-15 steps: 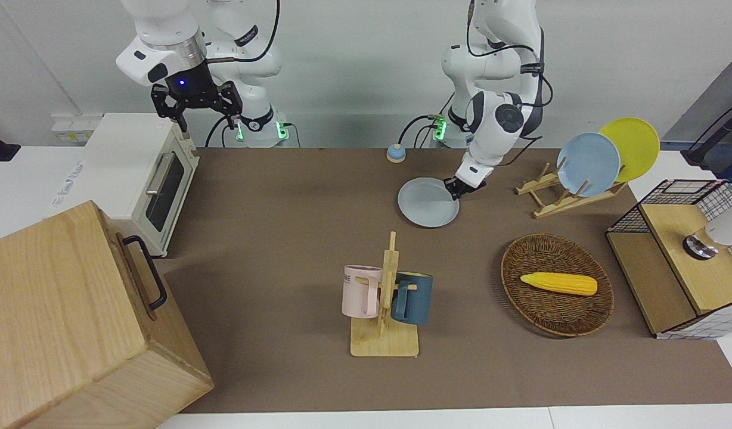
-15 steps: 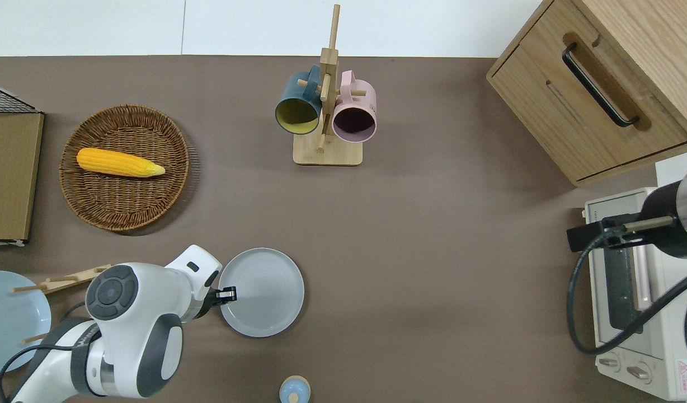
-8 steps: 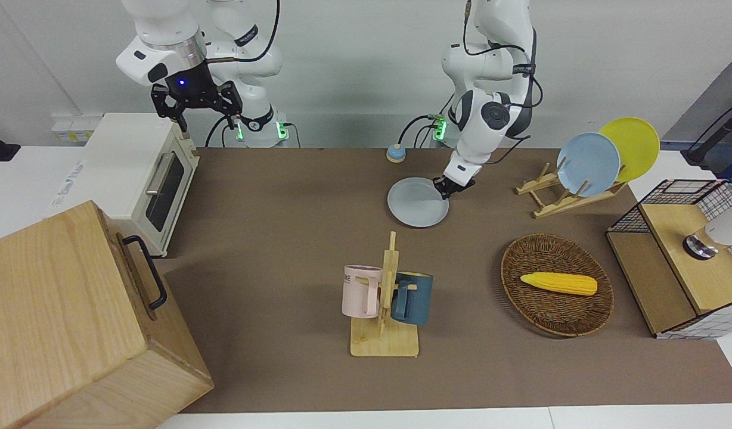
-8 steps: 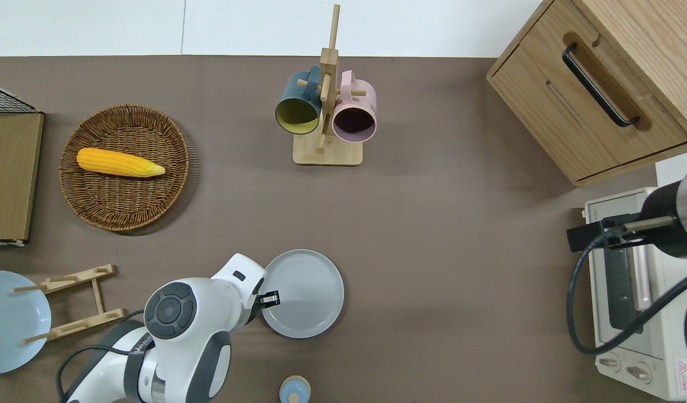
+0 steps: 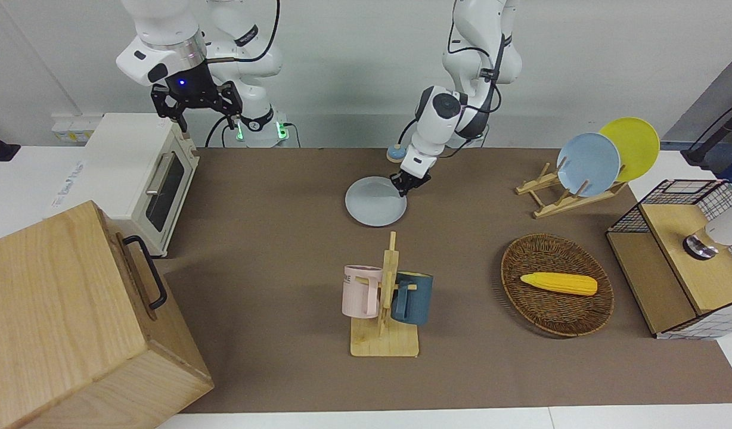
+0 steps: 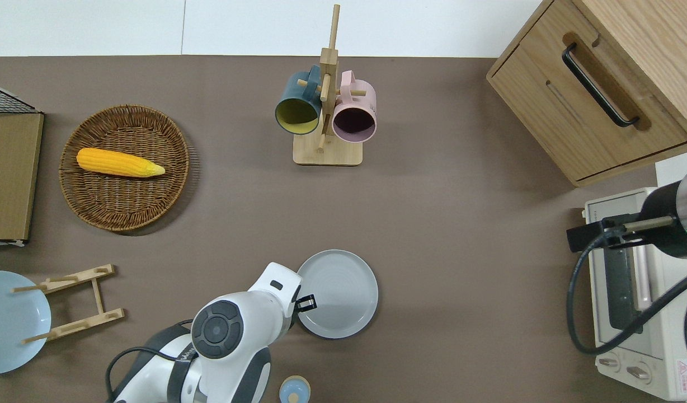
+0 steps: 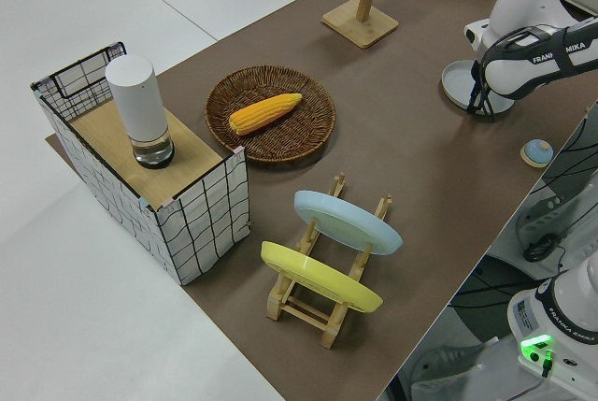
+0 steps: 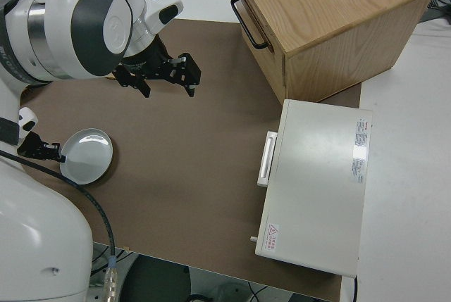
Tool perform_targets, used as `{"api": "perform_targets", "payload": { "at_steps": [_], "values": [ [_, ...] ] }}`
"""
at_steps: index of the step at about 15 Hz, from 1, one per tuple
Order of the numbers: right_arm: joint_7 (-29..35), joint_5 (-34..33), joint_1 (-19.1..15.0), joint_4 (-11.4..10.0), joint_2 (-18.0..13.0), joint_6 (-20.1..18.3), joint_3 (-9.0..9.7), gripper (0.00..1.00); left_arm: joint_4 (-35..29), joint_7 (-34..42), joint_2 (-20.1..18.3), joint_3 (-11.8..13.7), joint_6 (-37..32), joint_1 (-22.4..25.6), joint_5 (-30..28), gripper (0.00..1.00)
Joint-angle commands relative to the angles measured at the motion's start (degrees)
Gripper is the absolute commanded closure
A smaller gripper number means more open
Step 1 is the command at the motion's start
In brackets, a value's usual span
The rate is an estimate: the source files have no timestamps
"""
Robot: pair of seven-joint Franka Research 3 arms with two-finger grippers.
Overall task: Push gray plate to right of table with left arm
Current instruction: 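Push the gray plate with the left gripper toward the toaster oven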
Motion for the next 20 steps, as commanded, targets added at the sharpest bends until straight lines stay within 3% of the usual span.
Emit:
{"api": "perform_targets", "payload": {
  "at_steps": [1, 3, 6, 9, 14, 20],
  "values": [
    [-0.5, -0.5, -1.3, 0.0, -0.5, -0.8, 1.09, 0.005, 2.4, -4.4, 3.4, 0.5, 1.8, -4.4, -1.0, 1.00],
    [-0.5, -0.5, -1.3, 0.0, -0.5, -0.8, 1.09, 0.005, 3.4, -6.0, 4.1, -0.3, 2.5, -5.1, -1.1, 1.00],
    [-0.5, -0.6, -1.3, 0.0, -0.5, -0.8, 1.09, 0.005, 6.4, -10.8, 7.6, -4.4, 5.1, -5.1, -1.5, 1.00],
    [-0.5, -0.5, -1.3, 0.0, -0.5, -0.8, 1.09, 0.005, 7.8, -12.5, 9.6, -6.1, 7.1, -5.1, -1.5, 1.00],
    [-0.5, -0.5, -1.3, 0.0, -0.5, -0.8, 1.09, 0.005, 12.4, -16.4, 12.5, -8.1, 7.7, -5.6, -1.4, 1.00],
    [-0.5, -0.5, -1.3, 0.0, -0.5, -0.8, 1.09, 0.005, 19.9, -20.9, 19.9, -8.2, 10.9, -9.8, -0.3, 1.00]
  ]
}}
